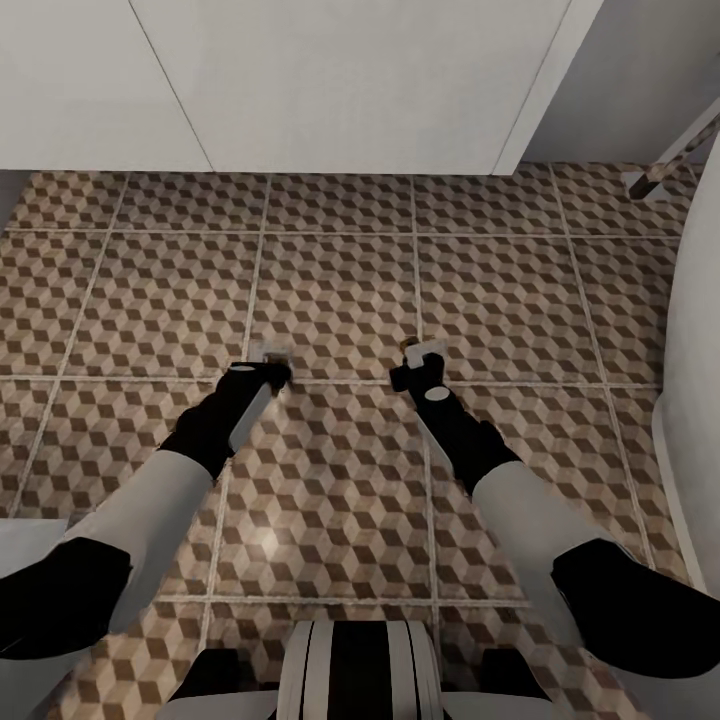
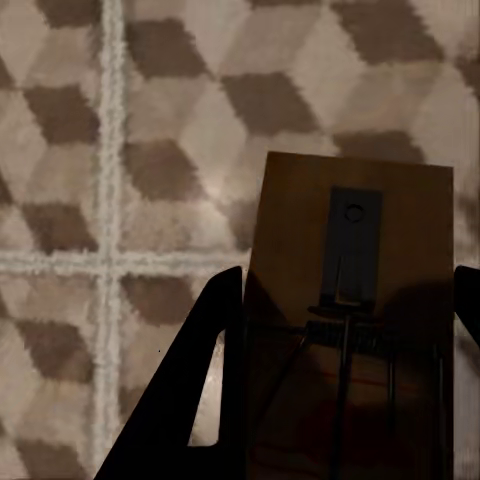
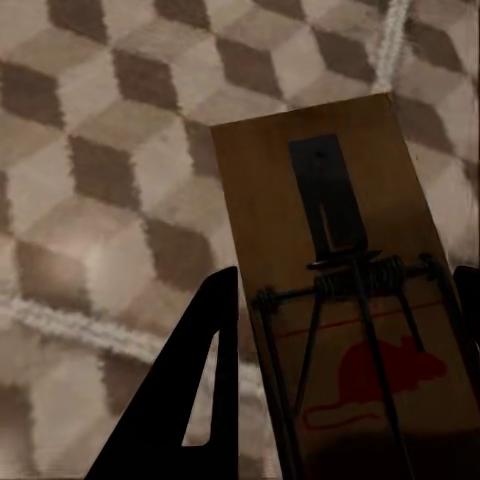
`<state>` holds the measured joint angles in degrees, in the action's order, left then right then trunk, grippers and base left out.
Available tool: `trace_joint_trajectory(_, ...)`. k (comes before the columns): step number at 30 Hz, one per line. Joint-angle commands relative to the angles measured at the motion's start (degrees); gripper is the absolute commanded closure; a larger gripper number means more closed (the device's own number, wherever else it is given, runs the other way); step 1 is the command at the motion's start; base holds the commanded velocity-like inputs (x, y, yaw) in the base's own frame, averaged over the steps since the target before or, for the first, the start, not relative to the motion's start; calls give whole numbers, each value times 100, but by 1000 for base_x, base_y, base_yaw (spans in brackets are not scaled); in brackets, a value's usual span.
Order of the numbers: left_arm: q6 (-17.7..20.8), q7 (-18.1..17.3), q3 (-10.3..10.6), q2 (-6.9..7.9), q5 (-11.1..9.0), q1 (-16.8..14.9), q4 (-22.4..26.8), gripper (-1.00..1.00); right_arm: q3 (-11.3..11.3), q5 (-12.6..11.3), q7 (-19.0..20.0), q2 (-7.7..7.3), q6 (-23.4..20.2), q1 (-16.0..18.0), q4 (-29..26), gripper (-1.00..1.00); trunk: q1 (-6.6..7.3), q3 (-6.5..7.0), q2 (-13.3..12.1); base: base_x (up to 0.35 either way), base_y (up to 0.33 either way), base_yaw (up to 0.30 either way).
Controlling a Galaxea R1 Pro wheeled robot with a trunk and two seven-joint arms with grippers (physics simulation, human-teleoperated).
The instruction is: Take the four mousetraps from the cabinet in the bathroom and place them on the bathroom floor. Make sure all four end up on the same floor surface, and ensure that at least two of them are either under or directly next to the same bathroom sink.
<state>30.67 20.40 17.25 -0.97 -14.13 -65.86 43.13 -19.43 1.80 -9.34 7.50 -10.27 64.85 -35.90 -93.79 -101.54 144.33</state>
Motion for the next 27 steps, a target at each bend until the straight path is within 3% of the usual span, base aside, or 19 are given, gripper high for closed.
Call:
trace_joint_trajectory(1,45,74,24,3,-55,-108,-129,100,-26,1,-24,-3,-123,70,-3,100,0,-3,1,0,0,0)
trace_joint_trajectory(6,-87,89,24,9,-48,-267,-446,100,-15,-19,-14,2,-209,174,-2,100,0,-3,1,0,0,0)
trace_joint_trajectory(13,-1479,56,71,21,-55,-301,-598,100,-24,-46,5,-6,66,185,11,100,0,-3,1,0,0,0)
trace_joint_trajectory(19,-1843,24,106,43,-50,-255,-696,100,-26,-50,3,-14,264,171,72,100,0,-3,1,0,0,0)
trace_joint_trajectory(23,-2494,18,189,58,-47,-166,-951,100,-26,-48,16,-26,295,157,92,100,0,-3,1,0,0,0)
trace_joint_trajectory(27,-2844,19,260,61,-47,-134,-1223,100,-26,-48,14,-29,303,152,93,100,0,-3,1,0,0,0)
